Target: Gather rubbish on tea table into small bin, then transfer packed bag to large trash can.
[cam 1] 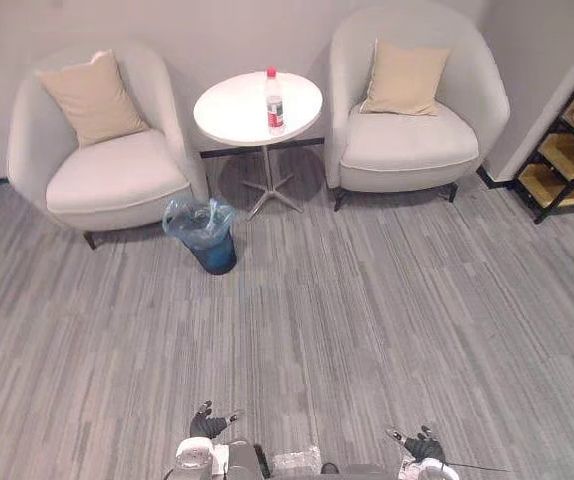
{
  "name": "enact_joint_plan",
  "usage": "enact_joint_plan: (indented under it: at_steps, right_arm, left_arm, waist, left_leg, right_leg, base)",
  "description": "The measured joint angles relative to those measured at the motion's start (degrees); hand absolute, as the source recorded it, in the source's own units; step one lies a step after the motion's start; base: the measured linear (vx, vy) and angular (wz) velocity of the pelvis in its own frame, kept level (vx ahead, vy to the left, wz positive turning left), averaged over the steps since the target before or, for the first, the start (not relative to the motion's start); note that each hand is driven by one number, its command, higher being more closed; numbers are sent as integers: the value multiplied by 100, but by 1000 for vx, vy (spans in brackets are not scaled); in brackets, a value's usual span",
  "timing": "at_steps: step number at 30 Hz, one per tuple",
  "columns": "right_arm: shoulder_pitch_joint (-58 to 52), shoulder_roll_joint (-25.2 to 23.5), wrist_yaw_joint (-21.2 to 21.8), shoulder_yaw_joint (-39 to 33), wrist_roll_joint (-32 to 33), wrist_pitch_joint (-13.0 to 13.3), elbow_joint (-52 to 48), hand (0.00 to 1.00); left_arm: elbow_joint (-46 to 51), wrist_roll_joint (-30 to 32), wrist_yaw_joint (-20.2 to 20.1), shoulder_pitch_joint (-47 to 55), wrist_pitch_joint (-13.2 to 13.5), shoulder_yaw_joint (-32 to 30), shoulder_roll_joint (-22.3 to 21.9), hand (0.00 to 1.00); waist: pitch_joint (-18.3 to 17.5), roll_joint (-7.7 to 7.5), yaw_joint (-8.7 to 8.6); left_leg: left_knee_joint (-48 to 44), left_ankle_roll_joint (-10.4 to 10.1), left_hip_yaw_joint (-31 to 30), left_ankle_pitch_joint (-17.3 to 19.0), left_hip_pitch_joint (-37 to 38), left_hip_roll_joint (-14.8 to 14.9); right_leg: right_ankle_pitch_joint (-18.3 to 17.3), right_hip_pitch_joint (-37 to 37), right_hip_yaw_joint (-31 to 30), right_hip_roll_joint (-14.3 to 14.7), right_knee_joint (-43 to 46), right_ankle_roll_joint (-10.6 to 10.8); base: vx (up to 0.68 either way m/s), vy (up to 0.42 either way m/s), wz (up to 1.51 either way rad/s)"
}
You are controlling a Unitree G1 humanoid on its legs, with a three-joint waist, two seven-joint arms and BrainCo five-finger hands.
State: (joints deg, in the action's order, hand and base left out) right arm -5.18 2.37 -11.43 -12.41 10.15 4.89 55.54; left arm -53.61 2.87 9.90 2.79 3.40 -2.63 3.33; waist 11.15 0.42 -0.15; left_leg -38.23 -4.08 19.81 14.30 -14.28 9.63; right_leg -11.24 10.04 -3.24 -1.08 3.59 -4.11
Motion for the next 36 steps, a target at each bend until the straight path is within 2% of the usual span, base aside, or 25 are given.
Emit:
enact_joint_plan:
  at_steps: [2, 4, 5, 6, 8, 9, 10, 11, 12, 13, 14, 15, 16, 17, 20, 22, 23, 24, 25, 27, 28, 30, 32, 34, 36]
  right_arm:
    - [44, 6, -9, 0, -5, -18, 20, 0]
    - [66, 8, -20, 5, -11, -19, 70, 0]
    - [53, 24, -21, 22, -14, -21, 83, 0]
    - [132, -58, -24, 69, -21, -36, 173, 0]
    - [154, -159, -17, 130, -73, -36, 176, 0]
    - [156, -159, -16, 127, -77, -36, 175, 0]
    - [172, -141, -4, 126, -122, -37, 167, 0]
    - [178, -124, 14, 127, -130, -37, 162, 0]
    - [180, -93, 27, 127, -130, -37, 159, 0]
    - [203, -60, 34, 130, -141, -42, 162, 0]
    - [231, -40, 36, 140, -161, -45, 162, 0]
    - [272, 8, 40, 179, -204, -49, 161, 0]
    - [292, 32, 41, 202, -256, -49, 161, 0]
    - [348, 74, 50, 252, -340, -37, 145, 0]
    - [461, 117, 85, 253, -336, -18, 81, 0]
    - [447, 111, 99, 255, -337, -22, 14, 0]
    - [375, 103, 120, 252, -339, -38, 52, 0]
    - [383, 125, 142, 232, -322, -32, 51, 0]
    - [448, 233, 135, 248, -345, -42, 108, 0]
    - [454, 217, 147, 217, -314, -36, 169, 0]
    - [447, 187, 133, 187, -316, -25, 153, 0]
    - [372, 185, 125, 256, -293, -22, 128, 0]
    - [224, 158, 122, 341, -267, -21, 12, 0]
    - [136, 86, 124, 334, -265, -23, -89, 0]
    - [171, 77, 123, 275, -220, -30, -68, 0]
  left_arm:
    - [8, -37, 0, -15, 14, 36, -2, 0]
    - [-13, -73, 1, -32, 13, 127, -18, 0]
    - [-47, -93, 1, -12, 22, 132, -57, 0]
    - [-65, -82, -1, -107, 14, 133, -1, 0]
    - [-103, -82, -1, -192, 13, 134, 59, 0]
    - [-104, -81, 0, -193, 13, 134, 60, 0]
    - [-110, -84, 1, -202, 7, 134, 62, 0]
    - [-119, -84, 1, -202, -4, 135, 63, 0]
    - [-173, -90, 1, -198, -11, 153, 67, 0]
    - [-202, -95, 1, -199, -19, 231, 71, 0]
    - [-223, -121, 1, -199, -23, 293, 76, 0]
    - [-245, -190, 2, -200, -33, 392, 79, 0]
    - [-248, -196, 1, -199, -33, 395, 79, 0]
    - [-263, -223, 3, -203, -32, 418, 45, 0]
    - [-285, -296, 2, -201, -31, 432, 45, 0]
    - [-298, -296, 0, -187, -25, 432, 58, 0]
    - [-327, -289, -2, -161, -18, 429, 91, 0]
    - [-424, -285, -4, -188, -19, 404, 34, 0]
    - [-453, -282, -5, -156, -32, 357, -38, 0]
    - [-444, -279, -7, -165, -20, 243, -87, 0]
    - [-440, -272, -7, -188, -25, 99, -123, 0]
    - [-248, -261, -5, -179, -26, -275, -222, 0]
    - [-84, -261, -9, -151, -20, -308, -222, 0]
    - [31, -257, -8, -140, -1, -307, -256, 0]
    - [30, -244, -10, -182, 5, -296, -259, 0]
  waist:
    - [8, -15, 44]
    - [23, 45, 56]
    - [-12, 125, 75]
    - [-6, -5, 87]
    - [-21, -189, 92]
    - [-27, -198, 103]
    - [-26, -197, 164]
    - [-26, -196, 206]
    - [-23, -191, 234]
    - [-12, -172, 222]
    - [0, -149, 215]
    - [25, -96, 180]
    - [32, -76, 163]
    - [73, -3, 131]
    - [143, 140, 7]
    - [118, 94, -24]
    - [58, -70, -31]
    - [128, 12, -56]
    - [36, 170, -40]
    - [44, 212, -44]
    - [62, 213, -65]
    - [152, 173, -20]
    - [161, 172, 70]
    - [155, 149, 78]
    - [150, 135, 83]
  left_leg:
    - [1000, -67, -21, -189, -184, -338]
    - [2504, -11, -241, -960, -110, -708]
    - [2874, 173, -480, -1502, -76, -719]
    - [2702, 342, -443, -1451, -70, -837]
    - [2495, 451, -315, -1085, -77, -930]
    - [2462, 493, -288, -1022, -60, -936]
    - [2405, 564, -171, -801, 119, -968]
    - [2431, 582, -119, -737, 240, -986]
    - [2538, 646, -48, -610, 547, -1047]
    - [2608, 681, -51, -537, 781, -1084]
    - [2711, 683, -120, -514, 977, -1114]
    - [2941, 669, -198, -505, 1291, -1117]
    - [3035, 669, -222, -505, 1434, -1105]
    - [3222, 669, -303, -505, 1723, -1028]
    - [3218, 667, -519, -506, 1973, -758]
    - [3207, 560, -685, -469, 2066, -702]
    - [3191, 268, -844, -304, 2168, -778]
    - [3193, -13, -1032, -98, 2308, -710]
    - [3142, -64, -1108, -73, 2310, -483]
    - [2624, -110, -1186, -42, 2058, -358]
    - [1839, -135, -1275, -28, 1710, -238]
    - [-169, -268, -1227, -155, 972, 203]
    - [-1062, -260, -961, -154, 669, 492]
    - [-1038, -116, -429, -79, 238, 673]
    - [-335, -117, -198, -80, 32, 536]
  right_leg:
    - [-94, 24, -123, -211, -16, 136]
    - [-177, 104, -186, -305, -31, 324]
    - [-274, 122, -221, -232, -30, 479]
    - [-359, 194, -222, -346, 18, 592]
    - [-349, 29, -190, -480, 454, 610]
    - [-349, -42, -193, -493, 639, 616]
    - [-328, -405, -218, -528, 1530, 686]
    - [-293, -575, -236, -543, 1972, 820]
    - [-202, -988, -239, -591, 3124, 1266]
    - [-291, -1284, -160, -600, 3927, 1490]
    - [-381, -1498, 41, -630, 4345, 1432]
    - [-538, -1714, 498, -699, 4637, 1158]
    - [-607, -1787, 693, -725, 4648, 1033]
    - [-788, -1973, 1115, -740, 4430, 782]
    - [-812, -2470, 1209, -493, 3119, 756]
    - [-106, -2543, 952, -378, 1832, 766]
    - [762, -2508, 698, -429, 1090, 677]
    - [967, -2524, 698, -383, 1287, 573]
    - [768, -2558, 851, -268, 1483, 495]
    - [474, -2476, 1026, -234, 1486, 422]
    - [352, -2295, 1118, -200, 1422, 423]
    - [198, -1766, 1287, -85, 1276, 225]
    - [-16, -1358, 1402, -43, 1251, 109]
    - [-146, -946, 1464, -82, 972, 224]
    - [-69, -773, 1512, -175, 744, 282]
  base:
    - [370, 141, -42]
    - [401, 187, -47]
    - [496, 272, -40]
    - [416, 238, -28]
    - [362, 188, -14]
    - [481, 248, -28]
    - [410, 209, -34]
    - [488, 250, -46]
    - [384, 181, -28]
    - [376, 163, -13]
    - [357, 113, 9]
    - [283, 60, 13]
    - [400, 32, 22]
    - [321, -10, 26]
    - [296, -98, 37]
    - [338, -212, 59]
    - [334, -244, 67]
    - [330, -254, 63]
    - [310, -263, 40]
    - [326, -322, 41]
    - [248, -284, 54]
    - [227, -209, 37]
    - [224, -125, 12]
    - [293, -88, 14]
    - [295, 40, 9]
